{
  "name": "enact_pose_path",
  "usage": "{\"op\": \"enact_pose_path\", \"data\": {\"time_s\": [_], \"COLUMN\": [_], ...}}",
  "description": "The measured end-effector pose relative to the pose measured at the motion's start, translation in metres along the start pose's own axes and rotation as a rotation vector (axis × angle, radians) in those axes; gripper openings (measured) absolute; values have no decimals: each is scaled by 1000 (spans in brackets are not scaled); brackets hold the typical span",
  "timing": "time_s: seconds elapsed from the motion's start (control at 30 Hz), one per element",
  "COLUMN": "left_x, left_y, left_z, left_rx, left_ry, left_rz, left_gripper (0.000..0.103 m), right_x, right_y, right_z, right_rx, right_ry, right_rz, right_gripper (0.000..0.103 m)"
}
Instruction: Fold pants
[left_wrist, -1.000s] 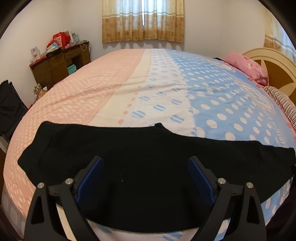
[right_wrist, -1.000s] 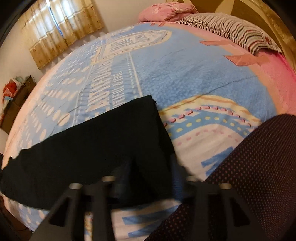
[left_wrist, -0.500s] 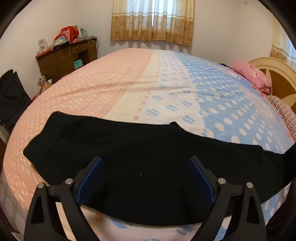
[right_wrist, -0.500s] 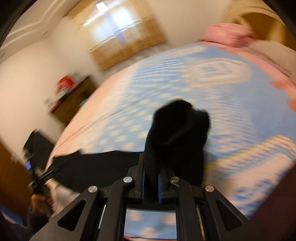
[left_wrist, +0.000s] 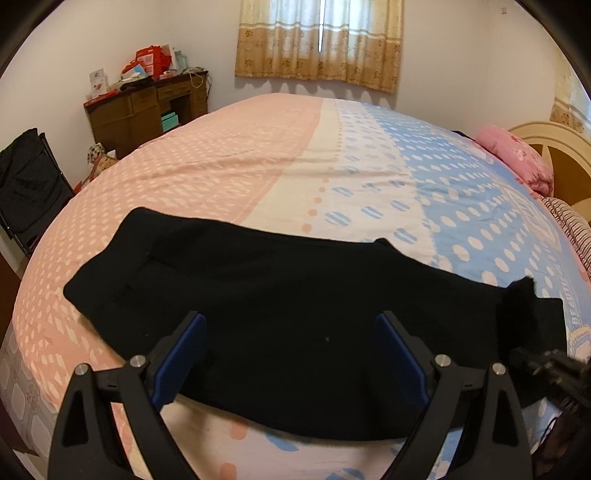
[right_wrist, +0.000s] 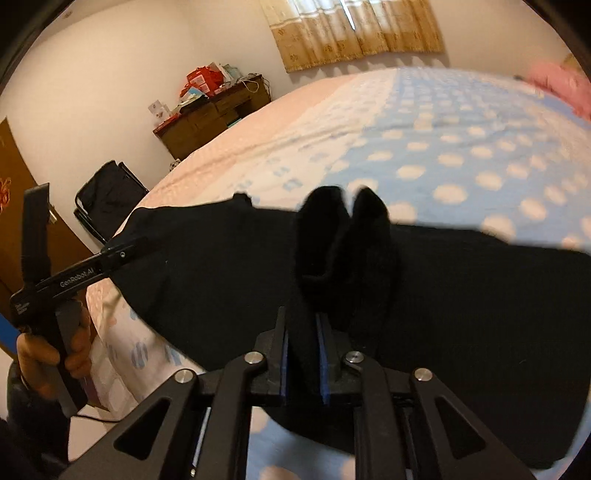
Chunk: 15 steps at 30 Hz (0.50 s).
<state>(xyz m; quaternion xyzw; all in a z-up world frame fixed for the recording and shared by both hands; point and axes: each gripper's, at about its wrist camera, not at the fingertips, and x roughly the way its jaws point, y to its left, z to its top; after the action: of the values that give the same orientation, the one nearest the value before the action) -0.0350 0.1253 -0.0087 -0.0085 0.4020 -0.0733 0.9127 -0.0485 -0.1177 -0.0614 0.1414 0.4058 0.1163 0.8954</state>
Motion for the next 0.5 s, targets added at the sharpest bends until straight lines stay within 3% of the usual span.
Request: {"op": "enact_pose_path", "data": {"time_s": [0.07, 0.13, 0.17, 0.27, 0.37, 0.43, 0.47, 0.5], "left_x": [3, 6, 8, 12, 12, 12, 12, 13], "left_y": [2, 0, -1, -6, -10, -12, -12, -13], "left_z": [-1, -2, -2, -4, -5, -5, -5, -4], "left_rx": [-3, -2, 1, 17, 43, 60, 63, 62], "left_ry": [6, 16, 21, 32, 30, 23, 21, 22], "left_rz": [-3, -11, -14, -22, -19, -6, -3, -5], "left_gripper": [95, 95, 95, 95, 95, 95, 95, 95], "right_x": [8, 7, 6, -1, -28, -46, -50, -51], "right_y": [-3, 0, 1, 10, 17, 8, 0, -9], "right_z": [-5, -7, -7, -6, -6, -3, -2, -1], "right_rx": [44, 54, 47, 61, 40, 33, 48, 68], "right_ry": [3, -16, -17, -17, -79, -146, -165, -176], "right_rz": [91, 142, 160, 250, 437, 393, 356, 324], "right_gripper": [35, 55, 57, 57, 57, 56, 50, 26]}}
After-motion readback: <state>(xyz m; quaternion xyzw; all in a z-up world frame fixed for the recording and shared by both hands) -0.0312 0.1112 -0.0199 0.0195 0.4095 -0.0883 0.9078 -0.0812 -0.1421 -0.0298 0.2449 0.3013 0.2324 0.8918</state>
